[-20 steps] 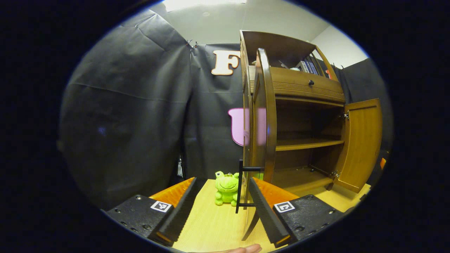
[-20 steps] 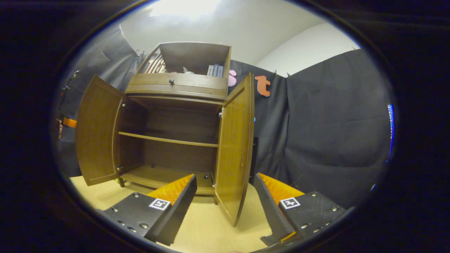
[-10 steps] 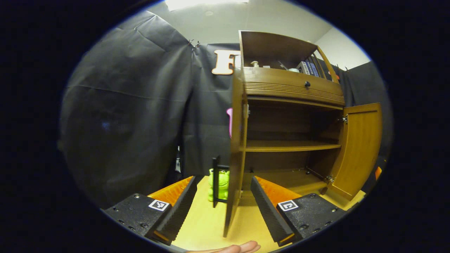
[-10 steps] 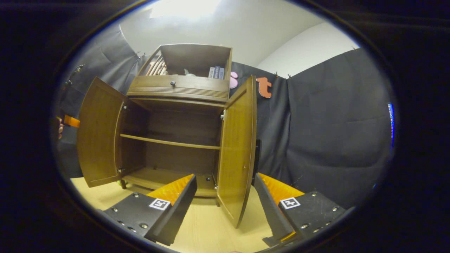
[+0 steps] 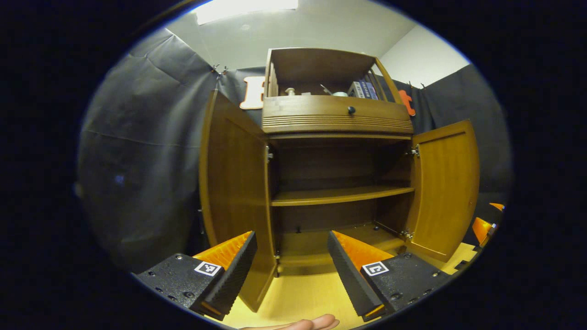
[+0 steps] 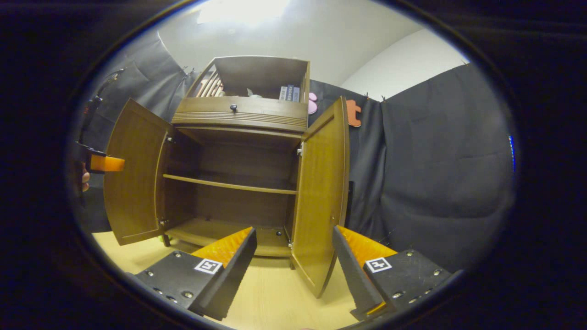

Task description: Open the right door of the double-door shoe cabinet with the right hand, and open the left door with the left hand.

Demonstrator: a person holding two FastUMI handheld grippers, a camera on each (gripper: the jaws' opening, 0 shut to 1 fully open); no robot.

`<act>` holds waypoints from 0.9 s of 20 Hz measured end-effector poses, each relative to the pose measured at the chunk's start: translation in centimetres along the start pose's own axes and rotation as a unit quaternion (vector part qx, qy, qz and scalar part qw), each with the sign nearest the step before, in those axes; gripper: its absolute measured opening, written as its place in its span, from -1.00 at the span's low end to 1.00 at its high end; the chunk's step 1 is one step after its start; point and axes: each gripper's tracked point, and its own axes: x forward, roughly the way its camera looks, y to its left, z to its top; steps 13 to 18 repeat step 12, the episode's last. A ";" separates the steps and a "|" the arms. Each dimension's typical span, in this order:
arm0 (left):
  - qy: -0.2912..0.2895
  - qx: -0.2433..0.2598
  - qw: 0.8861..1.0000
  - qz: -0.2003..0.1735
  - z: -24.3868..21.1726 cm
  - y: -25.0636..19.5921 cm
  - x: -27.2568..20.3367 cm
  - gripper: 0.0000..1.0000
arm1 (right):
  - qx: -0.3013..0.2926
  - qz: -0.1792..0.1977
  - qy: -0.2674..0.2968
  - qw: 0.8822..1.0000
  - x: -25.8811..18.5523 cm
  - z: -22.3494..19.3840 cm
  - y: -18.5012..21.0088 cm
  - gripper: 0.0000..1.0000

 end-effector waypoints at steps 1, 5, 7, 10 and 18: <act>0.000 -0.002 1.000 -0.007 0.0 -1.1 0.1 0.86 | 0.001 0.005 -0.001 1.000 0.0 0.1 0.5 0.96; -0.010 -0.007 1.000 -0.024 -0.4 -4.7 0.3 0.86 | -0.003 0.022 0.001 1.000 0.2 -0.1 1.7 0.94; -0.012 -0.013 0.999 -0.029 -0.6 -6.1 0.8 0.91 | -0.002 0.027 0.000 1.000 0.2 -0.1 2.0 0.94; -0.003 -0.031 0.999 -0.044 -1.6 -8.5 1.3 0.92 | -0.006 0.029 -0.001 1.000 0.3 0.0 2.3 0.96; 0.005 -0.036 0.998 -0.052 -2.3 -10.0 1.7 0.86 | 0.001 0.026 -0.003 1.000 0.3 0.3 2.3 0.96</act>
